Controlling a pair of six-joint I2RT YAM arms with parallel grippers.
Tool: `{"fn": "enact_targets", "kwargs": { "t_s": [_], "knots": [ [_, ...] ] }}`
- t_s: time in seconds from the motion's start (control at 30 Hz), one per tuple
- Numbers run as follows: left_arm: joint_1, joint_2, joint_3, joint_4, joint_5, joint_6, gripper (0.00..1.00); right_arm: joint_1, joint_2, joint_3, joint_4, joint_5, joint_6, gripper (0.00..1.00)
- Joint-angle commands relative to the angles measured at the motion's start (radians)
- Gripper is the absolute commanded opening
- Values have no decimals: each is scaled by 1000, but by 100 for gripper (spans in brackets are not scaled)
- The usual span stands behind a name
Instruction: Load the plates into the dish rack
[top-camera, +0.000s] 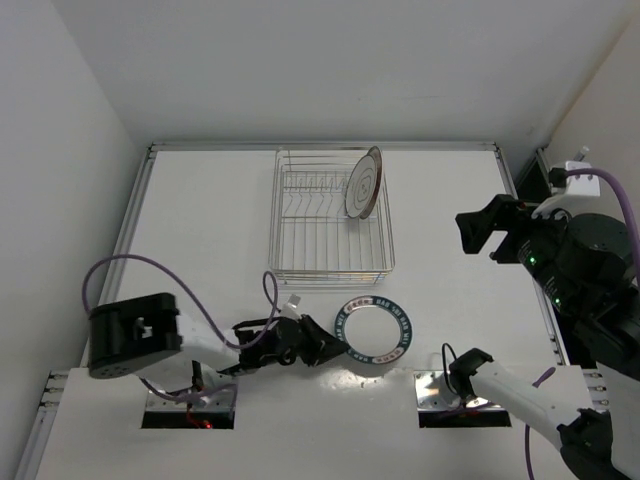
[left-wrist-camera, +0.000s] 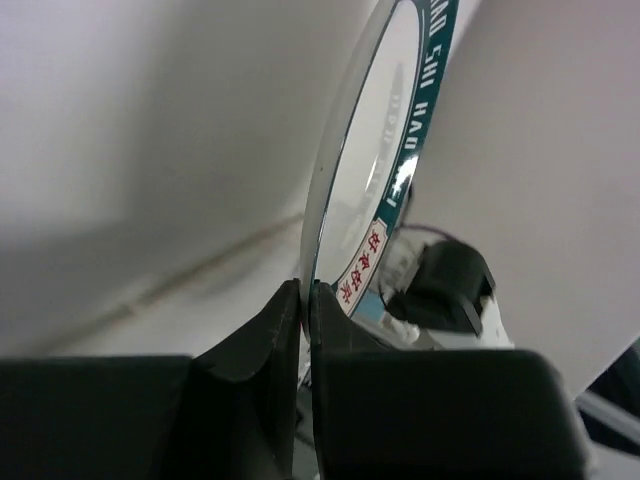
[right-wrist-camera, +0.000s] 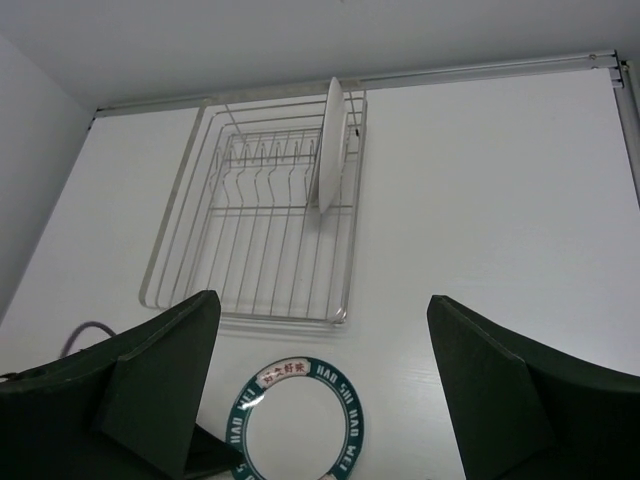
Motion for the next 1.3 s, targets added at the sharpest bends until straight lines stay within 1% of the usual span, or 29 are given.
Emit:
{"fn": "enact_targets", "kwargs": {
  "t_s": [0.0, 0.03, 0.07, 0.1, 0.13, 0.17, 0.23, 0.27, 0.37, 0.47, 0.5, 0.57, 0.6, 0.67, 0.77, 0.87, 1.03, 1.17, 1.27],
  "knots": [
    [-41, -234, 162, -282, 6, 128, 0, 2, -14, 13, -33, -1, -3, 82],
    [-62, -290, 213, -474, -14, 220, 0, 2, -28, 13, -51, -13, 13, 82],
    [-75, -390, 268, -579, -78, 265, 0, 2, -40, 13, -88, -27, 43, 84],
    [-87, -433, 380, -681, -118, 306, 0, 2, -54, 13, -102, -40, 62, 86],
    [-113, -469, 431, -834, -159, 376, 0, 2, -72, -11, -111, -55, 78, 86],
    [-125, -527, 476, -896, -231, 398, 0, 2, -110, -23, -125, -79, 112, 86],
    [-144, -570, 569, -999, -282, 441, 0, 2, -149, -62, -125, -101, 151, 87],
    [-144, -587, 592, -1023, -313, 451, 0, 2, -179, -76, -134, -125, 181, 88],
    [-144, -622, 655, -1068, -362, 483, 0, 2, -215, -141, -75, -213, 209, 88],
    [-144, -633, 694, -1068, -374, 537, 0, 11, -250, -230, -4, -286, 230, 88],
    [-144, -633, 694, -1068, -374, 546, 0, 11, -261, -256, 66, -331, 231, 88],
    [-144, -622, 705, -1053, -374, 567, 0, 11, -281, -310, 146, -388, 240, 88],
    [-144, -613, 714, -1038, -374, 583, 0, 11, -281, -361, 208, -412, 256, 88],
    [-144, -613, 728, -1028, -364, 593, 0, 11, -281, -411, 263, -472, 276, 88],
    [-144, -602, 737, -1028, -364, 604, 0, 11, -281, -514, 315, -491, 306, 88],
    [-144, -612, 746, -1042, -373, 613, 0, 11, -281, -560, 315, -491, 306, 88],
    [-133, -642, 775, -1097, -408, 642, 0, 11, -290, -571, 315, -481, 295, 88],
    [-122, -662, 795, -1107, -417, 652, 0, 11, -279, -606, 342, -472, 286, 88],
    [-122, -662, 804, -1107, -417, 661, 0, 11, -279, -661, 399, -530, 286, 85]
  ]
}}
